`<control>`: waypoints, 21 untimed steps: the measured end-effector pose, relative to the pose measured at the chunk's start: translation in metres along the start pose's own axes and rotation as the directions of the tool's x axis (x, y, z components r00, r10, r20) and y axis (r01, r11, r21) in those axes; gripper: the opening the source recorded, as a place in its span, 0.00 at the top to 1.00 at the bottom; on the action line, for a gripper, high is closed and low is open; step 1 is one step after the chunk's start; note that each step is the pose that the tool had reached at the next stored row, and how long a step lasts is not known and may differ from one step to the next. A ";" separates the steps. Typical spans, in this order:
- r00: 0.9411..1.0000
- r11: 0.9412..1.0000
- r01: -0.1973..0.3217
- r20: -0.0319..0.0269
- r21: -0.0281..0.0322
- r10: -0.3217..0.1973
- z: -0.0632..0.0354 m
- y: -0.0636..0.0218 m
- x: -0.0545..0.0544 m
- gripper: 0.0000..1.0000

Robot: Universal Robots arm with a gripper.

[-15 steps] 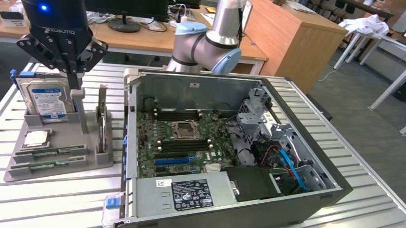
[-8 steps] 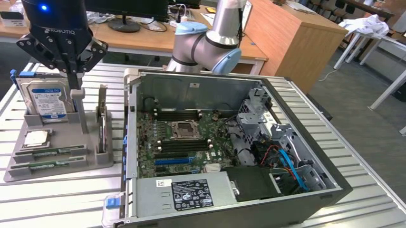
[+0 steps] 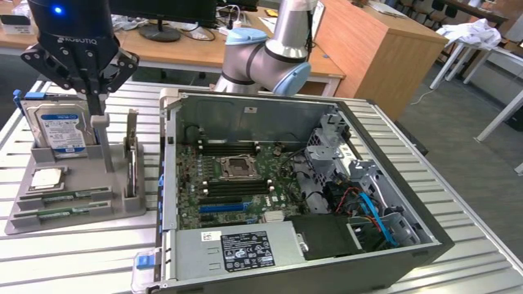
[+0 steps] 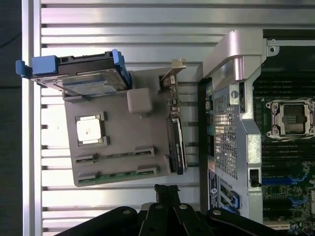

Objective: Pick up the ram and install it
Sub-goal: 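Pick up the ram and move it above insertion slot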

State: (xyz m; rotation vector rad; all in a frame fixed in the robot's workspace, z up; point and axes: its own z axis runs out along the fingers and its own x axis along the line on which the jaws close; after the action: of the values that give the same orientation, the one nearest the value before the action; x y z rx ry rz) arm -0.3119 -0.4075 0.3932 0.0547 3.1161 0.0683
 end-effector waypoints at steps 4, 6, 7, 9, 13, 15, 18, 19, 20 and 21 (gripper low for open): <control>1.000 1.000 0.024 -0.001 0.000 -0.024 -0.0001 -0.0002 0.000 0.90; 0.999 0.999 0.036 -0.002 -0.001 -0.036 -0.0001 -0.0003 0.000 0.90; 0.999 0.999 0.042 -0.002 -0.001 -0.042 -0.0001 -0.0003 0.000 0.90; 0.999 0.999 0.054 -0.002 -0.001 -0.054 -0.0001 -0.0004 0.000 0.90; 0.997 0.997 0.077 -0.003 -0.001 -0.077 0.0000 -0.0005 0.000 0.90; 0.996 0.996 0.087 -0.004 -0.001 -0.087 0.0000 -0.0006 0.000 0.90; 0.995 0.995 0.104 -0.005 -0.001 -0.104 -0.0001 -0.0007 0.000 0.90; 0.994 0.994 0.109 -0.005 -0.001 -0.109 -0.0001 -0.0008 0.000 0.90; 0.993 0.993 0.115 -0.005 -0.001 -0.115 -0.0001 -0.0008 0.000 0.90; 0.993 0.993 0.120 -0.005 -0.001 -0.120 -0.0001 -0.0009 0.000 0.90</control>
State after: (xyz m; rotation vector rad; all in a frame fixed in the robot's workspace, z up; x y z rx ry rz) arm -0.3119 -0.4084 0.3933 -0.1332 3.1165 0.0670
